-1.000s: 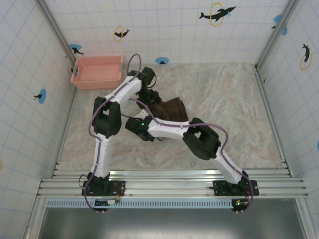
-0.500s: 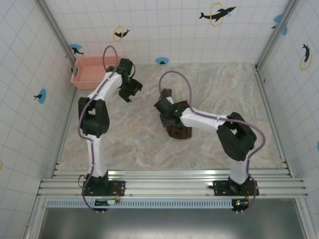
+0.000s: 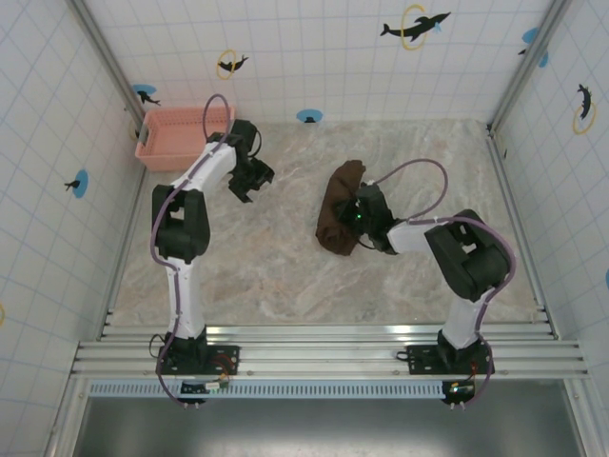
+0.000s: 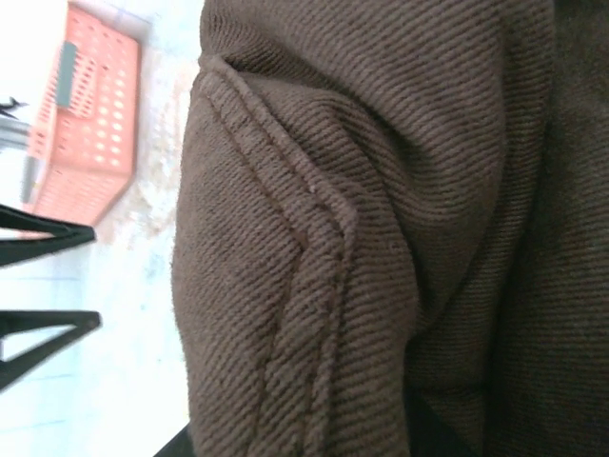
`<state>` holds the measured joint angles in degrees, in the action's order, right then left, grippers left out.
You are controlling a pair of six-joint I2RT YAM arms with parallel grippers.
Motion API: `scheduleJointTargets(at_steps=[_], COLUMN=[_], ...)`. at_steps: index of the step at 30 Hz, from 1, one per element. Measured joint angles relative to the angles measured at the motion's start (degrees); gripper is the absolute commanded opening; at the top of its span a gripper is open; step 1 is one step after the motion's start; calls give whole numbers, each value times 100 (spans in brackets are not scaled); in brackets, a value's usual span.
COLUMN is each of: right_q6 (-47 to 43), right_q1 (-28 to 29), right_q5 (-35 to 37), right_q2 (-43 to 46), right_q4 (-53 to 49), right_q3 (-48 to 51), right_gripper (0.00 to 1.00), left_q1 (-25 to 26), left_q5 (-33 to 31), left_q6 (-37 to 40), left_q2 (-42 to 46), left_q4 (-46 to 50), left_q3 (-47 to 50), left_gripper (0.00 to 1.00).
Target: Roll up the long pants
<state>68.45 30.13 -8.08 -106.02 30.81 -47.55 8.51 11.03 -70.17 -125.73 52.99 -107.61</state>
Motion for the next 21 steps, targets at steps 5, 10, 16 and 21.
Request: scheduleJointTargets(at_steps=[5, 10, 16, 21], right_q6=[409, 79, -728, -885], right_q1=[-142, -236, -334, -538], right_q5=[-426, -1058, -1786, -2409], right_q2=[-402, -1021, -1587, -1814], right_q4=[-28, -1460, -2809, -2852], right_q3=[-463, -1902, -3093, -3233], right_gripper=[1, 1, 2, 2], left_q1=[199, 455, 623, 575], left_q5=[83, 389, 1091, 1578], left_q6=[254, 468, 501, 439], left_q2=[-4, -262, -837, -1174], left_q4=[-13, -109, -485, -601], left_q3=[-17, -455, -957, -1139], left_gripper=[97, 97, 98, 97])
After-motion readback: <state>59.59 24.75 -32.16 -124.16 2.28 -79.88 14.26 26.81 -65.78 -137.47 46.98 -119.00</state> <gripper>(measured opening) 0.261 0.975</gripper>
